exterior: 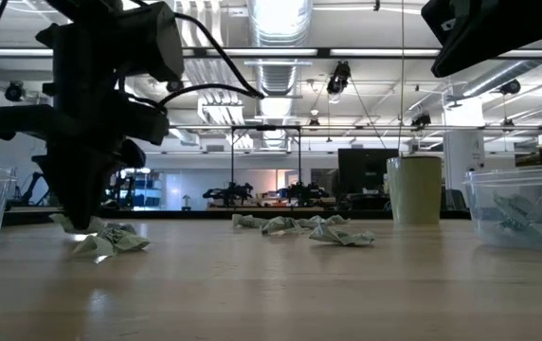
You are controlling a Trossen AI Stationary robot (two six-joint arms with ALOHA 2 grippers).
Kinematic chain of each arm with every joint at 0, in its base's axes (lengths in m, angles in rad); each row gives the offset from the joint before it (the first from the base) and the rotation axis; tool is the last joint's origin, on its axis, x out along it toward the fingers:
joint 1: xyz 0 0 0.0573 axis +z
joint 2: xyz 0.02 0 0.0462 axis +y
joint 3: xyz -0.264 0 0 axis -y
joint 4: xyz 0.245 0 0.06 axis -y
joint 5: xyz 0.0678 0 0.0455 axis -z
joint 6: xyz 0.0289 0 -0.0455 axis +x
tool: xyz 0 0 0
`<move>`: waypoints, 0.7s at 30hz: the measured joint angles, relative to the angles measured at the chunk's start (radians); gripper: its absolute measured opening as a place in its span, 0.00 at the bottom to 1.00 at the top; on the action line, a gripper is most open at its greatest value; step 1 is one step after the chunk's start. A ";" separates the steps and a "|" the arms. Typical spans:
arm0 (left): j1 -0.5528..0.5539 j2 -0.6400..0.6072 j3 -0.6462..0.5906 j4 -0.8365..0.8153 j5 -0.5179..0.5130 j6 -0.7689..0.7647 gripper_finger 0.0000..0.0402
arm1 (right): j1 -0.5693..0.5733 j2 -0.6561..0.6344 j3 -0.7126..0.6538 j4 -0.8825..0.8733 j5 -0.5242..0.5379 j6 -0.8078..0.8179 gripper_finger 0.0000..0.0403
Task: Pick and place Stevia / Truvia into bins
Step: Put the stevia packet into the left transparent container
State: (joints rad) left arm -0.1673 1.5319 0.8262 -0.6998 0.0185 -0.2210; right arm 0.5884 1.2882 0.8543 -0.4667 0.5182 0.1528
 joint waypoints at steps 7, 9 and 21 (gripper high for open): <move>0.000 -0.085 0.029 -0.063 -0.007 -0.002 0.00 | 0.000 0.000 0.000 0.000 0.000 0.000 0.02; -0.001 -0.125 0.041 -0.080 -0.010 -0.007 0.00 | 0.000 0.000 0.000 0.001 0.000 0.001 0.02; -0.081 -0.352 0.039 -0.096 0.059 -0.163 0.00 | 0.000 0.000 0.000 0.002 0.000 0.004 0.02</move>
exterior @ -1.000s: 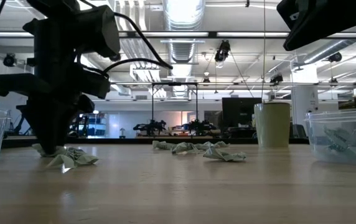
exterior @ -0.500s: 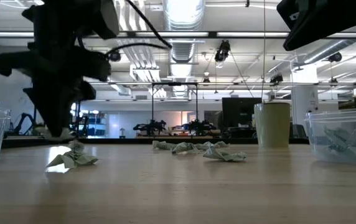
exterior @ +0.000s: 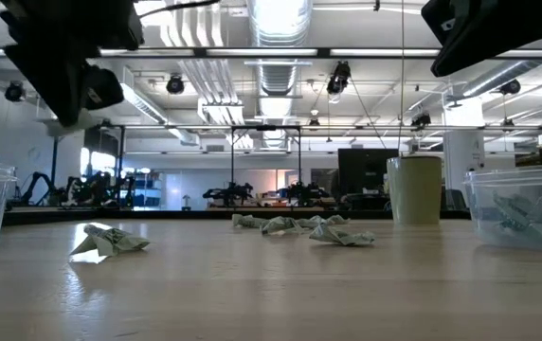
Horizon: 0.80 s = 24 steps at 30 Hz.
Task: Pick and place Stevia / Truvia into bins
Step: Put the stevia packet into the left transparent container
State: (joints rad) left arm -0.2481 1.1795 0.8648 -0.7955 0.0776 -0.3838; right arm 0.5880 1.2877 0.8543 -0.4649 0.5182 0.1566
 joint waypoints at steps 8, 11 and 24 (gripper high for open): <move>-0.130 -0.019 -0.004 0.004 0.002 -0.151 0.00 | 0.000 0.000 -0.002 0.000 0.002 -0.003 0.02; -0.171 0.002 -0.004 0.011 0.003 -0.196 0.00 | 0.000 0.000 -0.003 0.000 0.004 -0.003 0.02; -0.274 0.089 -0.004 0.089 0.003 -0.290 0.00 | 0.001 0.000 -0.004 0.003 0.006 -0.003 0.02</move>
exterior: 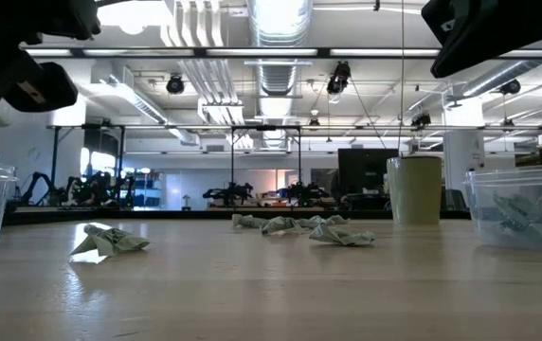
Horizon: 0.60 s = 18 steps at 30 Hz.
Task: Pick and place Stevia / Truvia into bins
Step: Put the stevia packet into the left transparent container
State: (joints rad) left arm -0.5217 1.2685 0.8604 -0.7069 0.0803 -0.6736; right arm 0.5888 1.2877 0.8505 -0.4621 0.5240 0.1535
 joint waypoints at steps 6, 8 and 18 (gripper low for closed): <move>-0.005 0.023 -0.001 0.000 0.007 -0.048 0.00 | 0.000 0.000 0.000 0.002 0.000 0.000 0.02; -0.005 0.027 -0.001 -0.001 0.016 -0.053 0.00 | 0.000 0.000 0.000 0.003 0.001 0.000 0.02; -0.005 0.057 -0.002 -0.011 0.017 -0.053 0.11 | -0.001 0.000 -0.001 0.005 0.001 0.000 0.02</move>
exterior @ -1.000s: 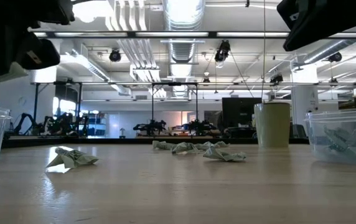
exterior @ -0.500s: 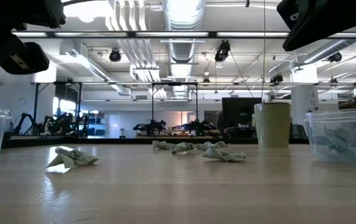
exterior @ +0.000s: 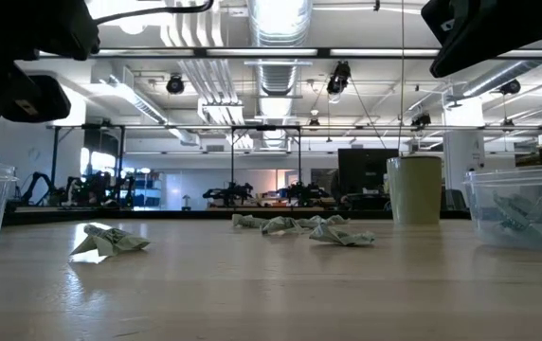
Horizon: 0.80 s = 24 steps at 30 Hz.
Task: Pick and place Stevia / Truvia into bins
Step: Put the stevia packet into the left transparent container, then put the stevia packet into the right transparent container
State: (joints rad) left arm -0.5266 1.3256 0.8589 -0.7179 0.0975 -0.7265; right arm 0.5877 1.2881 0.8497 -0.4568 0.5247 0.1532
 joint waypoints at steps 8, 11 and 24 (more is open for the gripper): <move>0.001 -0.007 0.000 -0.026 0.003 0.001 0.27 | -0.002 0.000 0.000 0.009 0.002 -0.011 0.02; 0.003 -0.021 0.006 -0.081 -0.003 0.004 0.28 | -0.014 0.001 -0.004 0.065 0.003 -0.049 0.02; 0.005 -0.121 0.006 -0.156 -0.698 0.189 0.28 | -0.151 0.001 -0.071 0.239 0.001 -0.140 0.02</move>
State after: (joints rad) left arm -0.5217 1.2045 0.8650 -0.8743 -0.6005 -0.5379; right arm 0.4362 1.2888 0.7788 -0.2176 0.5253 0.0135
